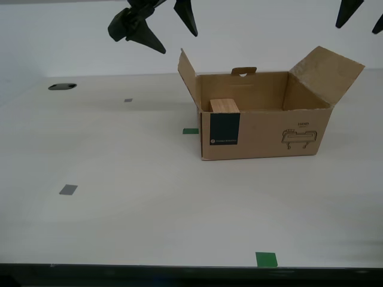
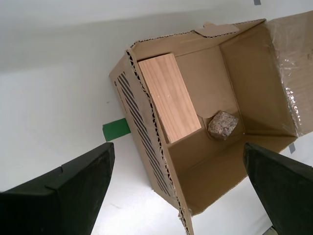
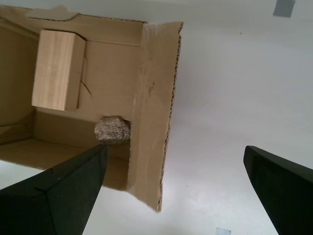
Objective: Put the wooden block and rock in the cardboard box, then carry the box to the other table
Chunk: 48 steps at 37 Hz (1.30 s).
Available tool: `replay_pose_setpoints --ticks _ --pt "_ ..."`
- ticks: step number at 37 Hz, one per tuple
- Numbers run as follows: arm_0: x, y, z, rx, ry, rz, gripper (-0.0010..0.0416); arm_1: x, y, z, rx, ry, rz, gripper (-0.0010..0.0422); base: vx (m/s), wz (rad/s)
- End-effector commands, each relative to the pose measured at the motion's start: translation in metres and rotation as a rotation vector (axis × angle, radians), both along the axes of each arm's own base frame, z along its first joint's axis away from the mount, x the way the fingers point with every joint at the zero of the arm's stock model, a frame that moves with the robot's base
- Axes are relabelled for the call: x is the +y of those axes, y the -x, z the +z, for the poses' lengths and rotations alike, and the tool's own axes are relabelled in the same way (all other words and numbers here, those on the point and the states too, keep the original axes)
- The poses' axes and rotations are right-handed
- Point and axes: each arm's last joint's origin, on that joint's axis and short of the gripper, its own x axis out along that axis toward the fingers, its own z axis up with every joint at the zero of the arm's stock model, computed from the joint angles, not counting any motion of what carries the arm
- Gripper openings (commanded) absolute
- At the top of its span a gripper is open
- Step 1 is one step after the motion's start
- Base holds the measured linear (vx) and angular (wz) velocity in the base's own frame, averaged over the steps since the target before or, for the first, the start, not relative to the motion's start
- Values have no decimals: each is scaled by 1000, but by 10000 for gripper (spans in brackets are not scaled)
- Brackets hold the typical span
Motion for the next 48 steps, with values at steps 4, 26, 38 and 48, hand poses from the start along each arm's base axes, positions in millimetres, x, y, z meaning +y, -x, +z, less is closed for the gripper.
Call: replay_pose_setpoints --ticks 4,26,38,48 --pt "-1 -16 -20 25 2 13 387 0 1 -1 11 0 5 357 0 0" --pt "6 -46 -82 150 -224 72 387 2 4 -20 42 -13 27 357 0 0" --pt "7 -52 -99 168 -230 88 387 1 3 -21 34 9 48 357 0 0" --pt "8 -53 -98 161 -230 90 387 -1 1 -19 33 60 47 357 0 0"
